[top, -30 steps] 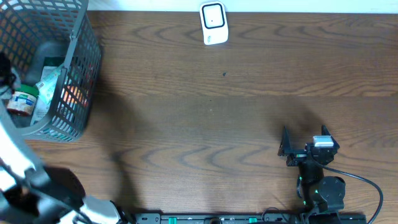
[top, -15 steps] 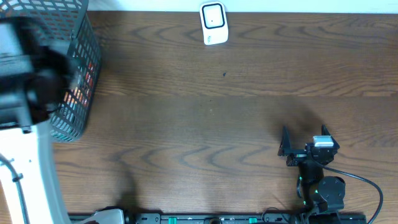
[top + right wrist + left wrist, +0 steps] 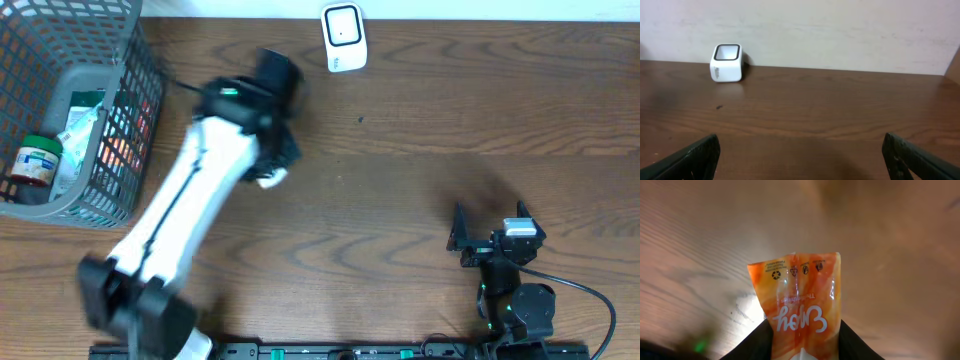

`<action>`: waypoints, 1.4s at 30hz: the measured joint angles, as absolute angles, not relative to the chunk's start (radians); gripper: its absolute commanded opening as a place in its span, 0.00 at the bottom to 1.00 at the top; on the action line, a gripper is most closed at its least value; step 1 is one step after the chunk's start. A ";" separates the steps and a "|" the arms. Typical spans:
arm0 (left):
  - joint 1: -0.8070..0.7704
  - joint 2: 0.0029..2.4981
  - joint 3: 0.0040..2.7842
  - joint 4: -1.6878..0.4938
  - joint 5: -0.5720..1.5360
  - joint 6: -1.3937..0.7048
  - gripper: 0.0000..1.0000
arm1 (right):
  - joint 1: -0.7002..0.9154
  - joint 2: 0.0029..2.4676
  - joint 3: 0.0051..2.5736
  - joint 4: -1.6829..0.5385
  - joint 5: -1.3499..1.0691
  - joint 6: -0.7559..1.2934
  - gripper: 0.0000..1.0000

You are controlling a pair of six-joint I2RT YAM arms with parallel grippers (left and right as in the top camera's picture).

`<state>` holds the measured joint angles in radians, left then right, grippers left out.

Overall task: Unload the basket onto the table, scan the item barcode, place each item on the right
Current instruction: 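Carry the orange tissue pack to the table center and release it, then move the left gripper back into the basket and grasp another tissue pack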

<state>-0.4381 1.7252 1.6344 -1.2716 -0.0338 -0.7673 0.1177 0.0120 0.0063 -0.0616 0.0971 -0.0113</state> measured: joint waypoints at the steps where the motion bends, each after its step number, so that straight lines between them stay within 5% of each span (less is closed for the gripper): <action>1: -0.458 1.757 1.623 -1.267 -0.034 -0.761 0.38 | 0.118 0.012 0.006 -0.062 0.097 -0.011 0.99; 12: -0.592 2.080 1.609 -1.184 -0.041 -0.726 0.38 | 0.118 0.012 0.006 -0.062 0.097 -0.011 0.99; 19: -0.613 2.149 1.609 -1.161 -0.045 -0.694 0.68 | 0.118 0.012 0.006 -0.062 0.097 -0.011 0.99; 24: -0.612 2.149 1.609 -1.146 -0.052 -0.671 0.80 | 0.118 0.012 0.006 -0.062 0.097 -0.011 0.99; 42: -0.593 1.986 1.654 -1.129 -0.078 -0.580 0.90 | 0.118 0.012 0.006 -0.062 0.097 -0.011 0.99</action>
<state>-0.5930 1.9858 1.6535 -1.1294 -0.0780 -0.5797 0.1177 0.0120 0.0063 -0.0620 0.0967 -0.0113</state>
